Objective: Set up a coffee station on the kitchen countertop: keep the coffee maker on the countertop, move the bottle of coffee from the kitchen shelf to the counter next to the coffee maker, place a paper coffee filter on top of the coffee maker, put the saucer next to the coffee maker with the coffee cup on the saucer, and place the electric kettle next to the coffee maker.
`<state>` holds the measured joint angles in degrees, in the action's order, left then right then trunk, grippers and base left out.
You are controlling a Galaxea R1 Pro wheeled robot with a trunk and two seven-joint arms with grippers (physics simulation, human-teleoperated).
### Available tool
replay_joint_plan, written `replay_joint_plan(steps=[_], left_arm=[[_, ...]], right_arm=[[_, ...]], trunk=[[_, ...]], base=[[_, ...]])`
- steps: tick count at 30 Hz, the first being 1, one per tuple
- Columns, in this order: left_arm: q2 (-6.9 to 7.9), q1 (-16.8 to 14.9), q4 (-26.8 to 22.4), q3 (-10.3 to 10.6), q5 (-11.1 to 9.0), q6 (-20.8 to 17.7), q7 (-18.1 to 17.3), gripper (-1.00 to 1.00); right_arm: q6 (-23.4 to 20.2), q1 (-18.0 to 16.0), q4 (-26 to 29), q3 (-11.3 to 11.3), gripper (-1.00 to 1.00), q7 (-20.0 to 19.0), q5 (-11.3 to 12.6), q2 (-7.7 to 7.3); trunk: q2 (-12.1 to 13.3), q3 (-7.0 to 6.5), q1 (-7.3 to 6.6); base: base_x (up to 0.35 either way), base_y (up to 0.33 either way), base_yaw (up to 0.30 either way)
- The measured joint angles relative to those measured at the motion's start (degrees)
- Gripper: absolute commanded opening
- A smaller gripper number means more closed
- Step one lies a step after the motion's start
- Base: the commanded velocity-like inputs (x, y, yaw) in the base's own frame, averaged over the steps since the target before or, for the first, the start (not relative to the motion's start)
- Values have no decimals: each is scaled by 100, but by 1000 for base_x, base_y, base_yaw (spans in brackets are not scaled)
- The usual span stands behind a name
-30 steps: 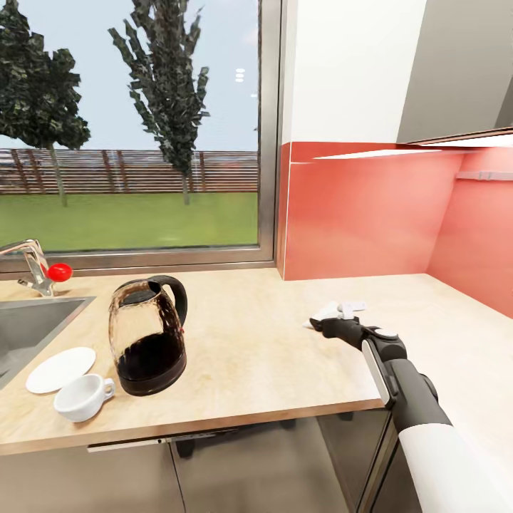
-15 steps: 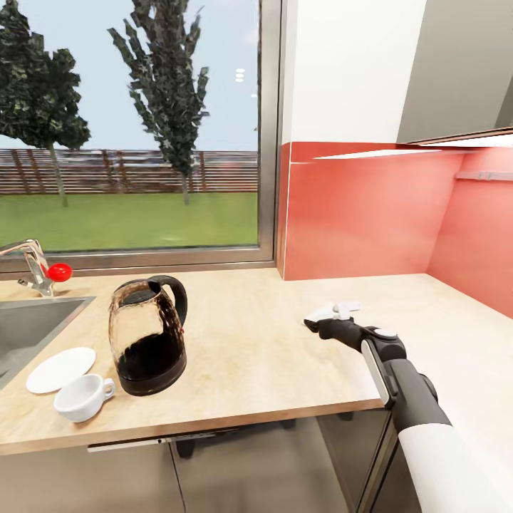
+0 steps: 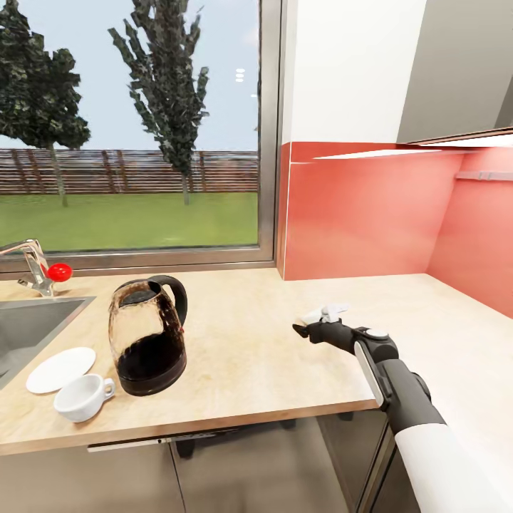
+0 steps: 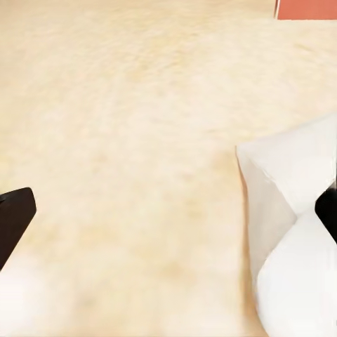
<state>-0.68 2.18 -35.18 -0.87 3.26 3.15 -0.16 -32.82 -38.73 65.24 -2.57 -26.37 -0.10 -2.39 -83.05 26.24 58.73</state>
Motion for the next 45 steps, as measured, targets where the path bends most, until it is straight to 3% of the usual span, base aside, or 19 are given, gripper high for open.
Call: replay_joint_plan(steps=[27,29,45], left_arm=[[-3,0,1,0,0,1,0,100],[-67,0,2,-17,-16,30,14,100],[-70,0,3,-19,-16,33,13,100]], right_arm=[[5,0,26,-10,100,6,-13,-3],[71,-16,-38,-36,100,69,24,4],[508,-17,-339,-29,100,173,17,2]], trunk=[[0,0,0],[0,0,0],[0,0,0]], base=[[-8,-39,0],[0,0,0],[0,0,0]])
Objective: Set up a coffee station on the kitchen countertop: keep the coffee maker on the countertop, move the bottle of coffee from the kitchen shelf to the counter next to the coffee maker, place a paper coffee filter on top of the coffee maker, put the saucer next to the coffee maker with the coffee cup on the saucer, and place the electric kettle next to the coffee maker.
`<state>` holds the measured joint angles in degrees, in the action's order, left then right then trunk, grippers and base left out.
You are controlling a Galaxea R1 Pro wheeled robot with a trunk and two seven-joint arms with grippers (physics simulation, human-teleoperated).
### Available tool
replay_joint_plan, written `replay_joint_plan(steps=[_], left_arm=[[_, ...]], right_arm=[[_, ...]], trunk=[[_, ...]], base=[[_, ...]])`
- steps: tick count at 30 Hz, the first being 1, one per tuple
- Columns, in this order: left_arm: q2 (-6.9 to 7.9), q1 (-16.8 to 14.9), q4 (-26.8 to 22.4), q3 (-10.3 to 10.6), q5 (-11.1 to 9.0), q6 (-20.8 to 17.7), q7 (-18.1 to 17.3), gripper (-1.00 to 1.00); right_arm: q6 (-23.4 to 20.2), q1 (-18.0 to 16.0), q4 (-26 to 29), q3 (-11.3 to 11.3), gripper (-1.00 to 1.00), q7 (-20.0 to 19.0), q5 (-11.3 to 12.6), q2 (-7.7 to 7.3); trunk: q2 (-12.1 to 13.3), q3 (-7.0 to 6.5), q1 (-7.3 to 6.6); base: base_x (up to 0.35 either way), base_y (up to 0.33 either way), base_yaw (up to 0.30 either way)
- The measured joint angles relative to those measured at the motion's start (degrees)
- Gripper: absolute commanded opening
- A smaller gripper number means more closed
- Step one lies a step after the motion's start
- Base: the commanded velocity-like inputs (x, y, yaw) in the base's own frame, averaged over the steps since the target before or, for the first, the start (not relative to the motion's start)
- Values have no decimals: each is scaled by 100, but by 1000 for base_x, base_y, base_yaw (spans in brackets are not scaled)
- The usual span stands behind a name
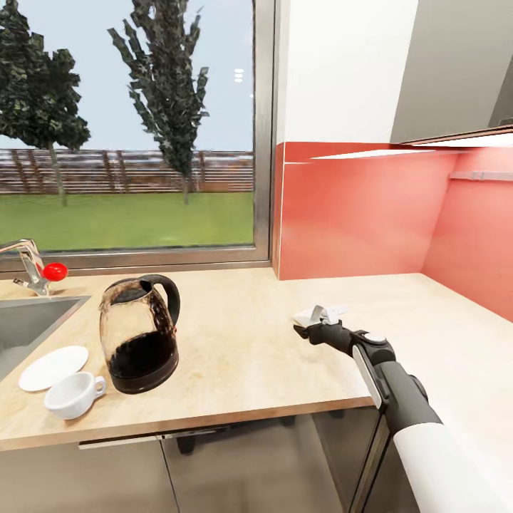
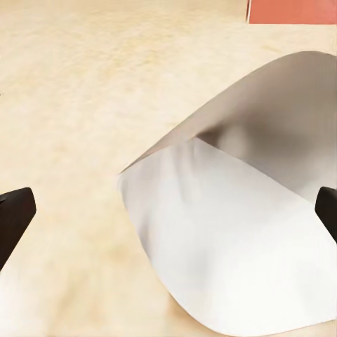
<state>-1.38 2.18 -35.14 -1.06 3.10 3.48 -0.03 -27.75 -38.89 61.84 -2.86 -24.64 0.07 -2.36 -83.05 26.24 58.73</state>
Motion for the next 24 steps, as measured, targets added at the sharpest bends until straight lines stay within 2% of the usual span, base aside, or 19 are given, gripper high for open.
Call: replay_joint_plan(steps=[5,17,18,24], left_arm=[[0,0,1,-1,0,2,-1,100],[34,0,5,-5,-8,11,-5,100],[34,0,5,-5,-8,11,-5,100],[35,0,6,-5,-8,11,-5,100]], right_arm=[[-32,0,32,5,100,-19,-5,-1],[-324,7,167,-14,100,365,23,3],[-326,7,168,-14,100,728,19,3],[-333,8,171,-15,100,773,25,3]], trunk=[[0,0,0],[0,0,0],[0,0,0],[0,0,0]], base=[[4,4,0],[52,52,0],[13,13,0],[5,5,0]])
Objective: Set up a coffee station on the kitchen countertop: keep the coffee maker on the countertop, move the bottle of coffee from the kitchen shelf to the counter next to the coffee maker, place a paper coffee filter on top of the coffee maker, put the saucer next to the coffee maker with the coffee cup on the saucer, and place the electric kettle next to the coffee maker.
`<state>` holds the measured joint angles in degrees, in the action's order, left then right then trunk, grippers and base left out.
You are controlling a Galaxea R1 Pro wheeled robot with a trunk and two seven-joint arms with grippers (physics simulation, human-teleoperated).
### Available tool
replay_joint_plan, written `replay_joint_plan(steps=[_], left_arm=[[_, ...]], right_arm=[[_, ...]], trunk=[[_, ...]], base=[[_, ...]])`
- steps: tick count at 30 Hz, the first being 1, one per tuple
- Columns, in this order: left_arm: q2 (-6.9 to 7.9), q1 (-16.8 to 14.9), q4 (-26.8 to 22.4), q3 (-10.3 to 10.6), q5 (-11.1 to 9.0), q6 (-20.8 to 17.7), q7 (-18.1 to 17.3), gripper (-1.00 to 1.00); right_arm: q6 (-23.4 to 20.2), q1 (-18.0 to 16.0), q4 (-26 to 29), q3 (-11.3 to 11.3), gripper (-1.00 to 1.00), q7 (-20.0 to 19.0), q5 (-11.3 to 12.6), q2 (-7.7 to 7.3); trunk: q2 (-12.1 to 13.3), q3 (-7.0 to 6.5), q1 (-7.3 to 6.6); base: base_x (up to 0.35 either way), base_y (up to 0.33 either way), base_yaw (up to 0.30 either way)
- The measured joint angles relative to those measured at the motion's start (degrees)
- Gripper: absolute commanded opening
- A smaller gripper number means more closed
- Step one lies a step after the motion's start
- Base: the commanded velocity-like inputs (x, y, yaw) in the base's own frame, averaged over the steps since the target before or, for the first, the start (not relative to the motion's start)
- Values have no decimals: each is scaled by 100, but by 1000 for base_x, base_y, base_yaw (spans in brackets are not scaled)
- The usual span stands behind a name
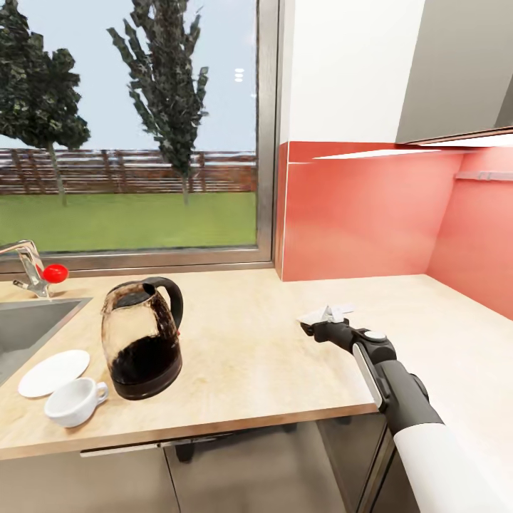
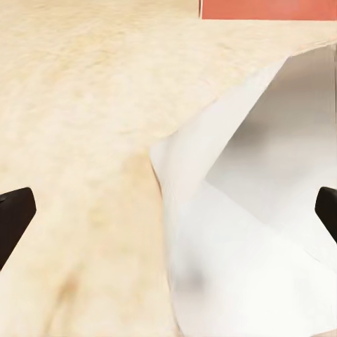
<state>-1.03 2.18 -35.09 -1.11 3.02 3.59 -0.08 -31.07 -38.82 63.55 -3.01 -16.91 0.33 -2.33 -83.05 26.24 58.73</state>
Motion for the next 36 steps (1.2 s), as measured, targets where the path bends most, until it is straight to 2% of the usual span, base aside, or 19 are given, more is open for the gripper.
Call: replay_joint_plan(steps=[36], left_arm=[[0,0,-8,0,0,0,0,100]], right_arm=[[-2,0,-8,0,100,18,-6,0]], trunk=[[0,0,0]], base=[[23,17,0]])
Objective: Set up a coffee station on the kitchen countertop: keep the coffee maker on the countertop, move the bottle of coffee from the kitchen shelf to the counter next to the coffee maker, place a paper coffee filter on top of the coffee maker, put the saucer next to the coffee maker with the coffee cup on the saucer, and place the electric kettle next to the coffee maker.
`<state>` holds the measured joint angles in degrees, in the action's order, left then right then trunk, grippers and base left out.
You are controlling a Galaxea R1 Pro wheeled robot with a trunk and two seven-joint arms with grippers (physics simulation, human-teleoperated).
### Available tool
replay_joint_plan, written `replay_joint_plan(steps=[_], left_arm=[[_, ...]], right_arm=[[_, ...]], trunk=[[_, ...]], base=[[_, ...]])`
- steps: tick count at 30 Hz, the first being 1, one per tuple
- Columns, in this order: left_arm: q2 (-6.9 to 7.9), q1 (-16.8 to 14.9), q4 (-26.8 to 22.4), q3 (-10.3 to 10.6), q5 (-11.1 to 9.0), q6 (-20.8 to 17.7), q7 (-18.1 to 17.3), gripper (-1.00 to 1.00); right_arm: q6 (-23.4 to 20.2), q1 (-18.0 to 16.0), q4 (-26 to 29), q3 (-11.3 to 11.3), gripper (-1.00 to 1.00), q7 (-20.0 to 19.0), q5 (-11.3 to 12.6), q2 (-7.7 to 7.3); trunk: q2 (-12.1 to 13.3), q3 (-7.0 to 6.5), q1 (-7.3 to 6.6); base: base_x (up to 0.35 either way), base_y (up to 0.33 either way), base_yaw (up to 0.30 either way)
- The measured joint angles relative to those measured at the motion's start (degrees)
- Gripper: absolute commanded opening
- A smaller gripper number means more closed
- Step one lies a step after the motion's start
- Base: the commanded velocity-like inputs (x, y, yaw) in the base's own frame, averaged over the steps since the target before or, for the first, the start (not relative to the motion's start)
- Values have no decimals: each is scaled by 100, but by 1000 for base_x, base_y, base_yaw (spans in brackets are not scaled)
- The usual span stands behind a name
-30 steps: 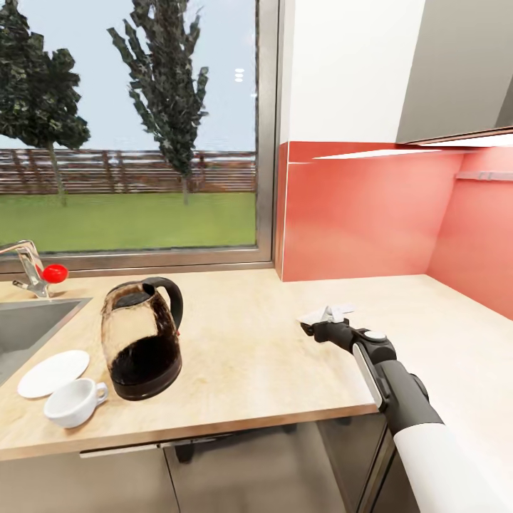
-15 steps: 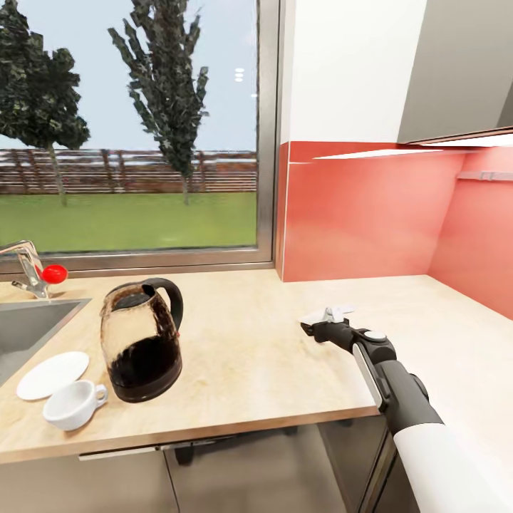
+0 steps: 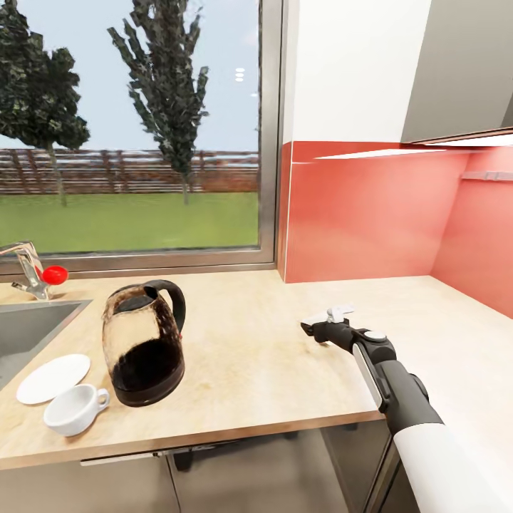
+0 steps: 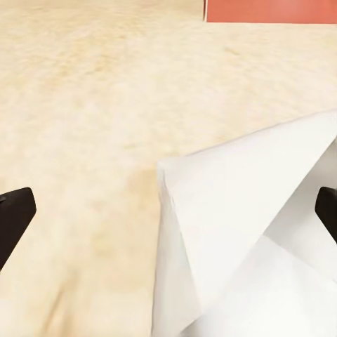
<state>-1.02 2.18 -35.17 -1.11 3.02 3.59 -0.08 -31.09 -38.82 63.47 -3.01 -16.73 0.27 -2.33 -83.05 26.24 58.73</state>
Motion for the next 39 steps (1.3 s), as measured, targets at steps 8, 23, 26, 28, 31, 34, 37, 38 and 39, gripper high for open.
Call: replay_joint_plan(steps=[8,23,26,28,31,34,37,38,39], left_arm=[[0,0,-1,0,0,0,0,100],[0,0,1,0,0,0,0,100],[0,0,1,0,0,0,0,100],[0,0,0,0,0,0,0,100],[0,0,-1,0,0,0,0,100],[0,0,-1,0,0,0,0,100],[0,0,-1,0,0,0,0,100],[0,0,-1,0,0,0,0,100],[0,0,-1,0,0,0,0,100]], right_arm=[[0,0,0,0,100,3,-2,0],[0,-1,0,0,100,4,-8,43],[0,0,0,0,100,4,-9,59],[0,0,0,0,100,4,-9,64],[0,-1,0,0,100,4,-9,67],[0,-1,0,0,100,4,-9,69],[0,-1,0,0,100,5,-9,70],[0,-3,0,0,100,5,-9,70],[0,-2,0,0,100,5,-9,70]], trunk=[[0,0,0],[0,0,0],[0,0,0],[0,0,0],[0,0,0],[0,0,0],[0,0,0],[0,0,0],[0,0,0]], base=[[1,12,0],[0,7,0],[0,19,0],[0,14,0],[0,8,0],[0,4,0],[0,2,0],[0,1,0],[0,0,0]])
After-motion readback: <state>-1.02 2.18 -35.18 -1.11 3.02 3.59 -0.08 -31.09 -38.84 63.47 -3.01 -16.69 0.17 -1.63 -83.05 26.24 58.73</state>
